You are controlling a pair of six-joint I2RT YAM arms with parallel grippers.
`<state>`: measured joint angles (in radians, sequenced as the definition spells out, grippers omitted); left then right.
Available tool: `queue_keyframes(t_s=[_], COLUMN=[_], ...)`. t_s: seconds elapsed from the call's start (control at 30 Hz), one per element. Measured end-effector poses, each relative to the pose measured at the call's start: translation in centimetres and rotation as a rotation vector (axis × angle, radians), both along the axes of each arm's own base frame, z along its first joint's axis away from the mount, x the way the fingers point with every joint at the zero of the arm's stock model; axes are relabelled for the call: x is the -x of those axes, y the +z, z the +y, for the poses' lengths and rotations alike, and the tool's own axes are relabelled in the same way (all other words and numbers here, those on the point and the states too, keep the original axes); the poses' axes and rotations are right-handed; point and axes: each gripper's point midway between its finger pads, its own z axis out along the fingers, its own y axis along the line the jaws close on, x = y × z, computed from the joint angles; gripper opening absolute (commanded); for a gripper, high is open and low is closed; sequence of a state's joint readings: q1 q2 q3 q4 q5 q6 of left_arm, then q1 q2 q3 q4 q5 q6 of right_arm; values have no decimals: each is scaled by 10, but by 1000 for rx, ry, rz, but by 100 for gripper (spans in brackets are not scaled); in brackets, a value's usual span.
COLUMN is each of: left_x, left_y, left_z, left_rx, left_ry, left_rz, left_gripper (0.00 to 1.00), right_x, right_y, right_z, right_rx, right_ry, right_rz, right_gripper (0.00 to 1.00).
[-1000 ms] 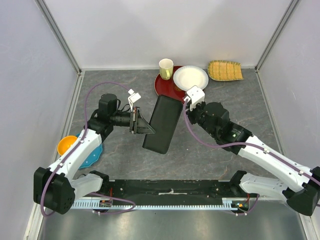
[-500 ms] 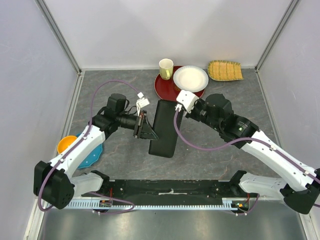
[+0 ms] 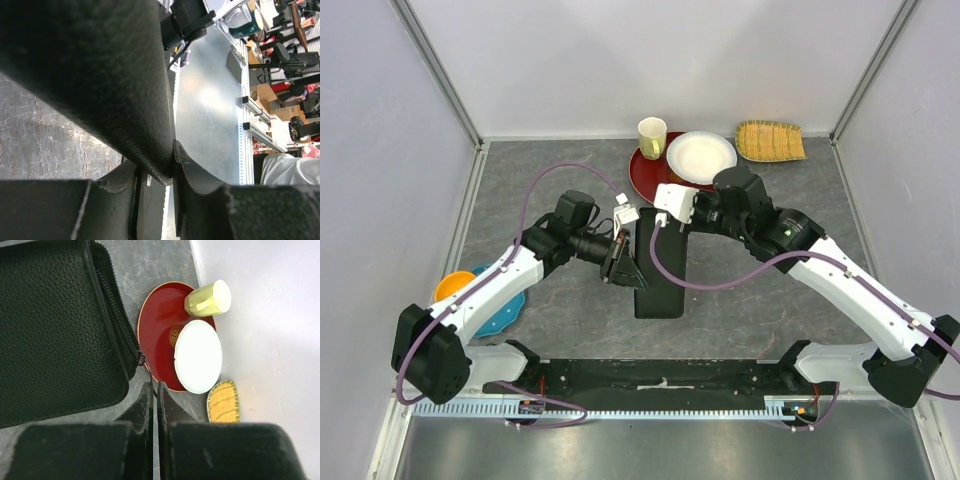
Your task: Sort the hair-cutting tools
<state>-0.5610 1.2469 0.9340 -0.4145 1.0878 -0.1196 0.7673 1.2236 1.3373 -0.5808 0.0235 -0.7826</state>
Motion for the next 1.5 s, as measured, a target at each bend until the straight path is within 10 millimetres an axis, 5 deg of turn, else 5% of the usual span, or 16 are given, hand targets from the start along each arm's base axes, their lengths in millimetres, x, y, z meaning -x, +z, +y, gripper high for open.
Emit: queue_keyframes(t_s=[0.9,0.93,1.03,1.13,1.5], left_x=[1,-1,-8,-15,-60], left_y=[-14,-16,-22,-32,-63], left_z=[-15,-15,-14,-13,16], left_rx=[-70,-80,-107,-162,-292], left_ry=[-44,-33,3,47,254], left_rz=[48,39,13,2,57], left_gripper=[2,2,2,2,2], right_x=[9,8,1,-14,-19], right_y=[-12,-12,-11,-2,16], right_z=[45,45,44,44,-12], right_rx=[-72,-74,-89,-127,-167], right_ry=[216,207,166,112,-126], right_rz=[122,124,109,29,-143], right_gripper=[0,14,35,46,62])
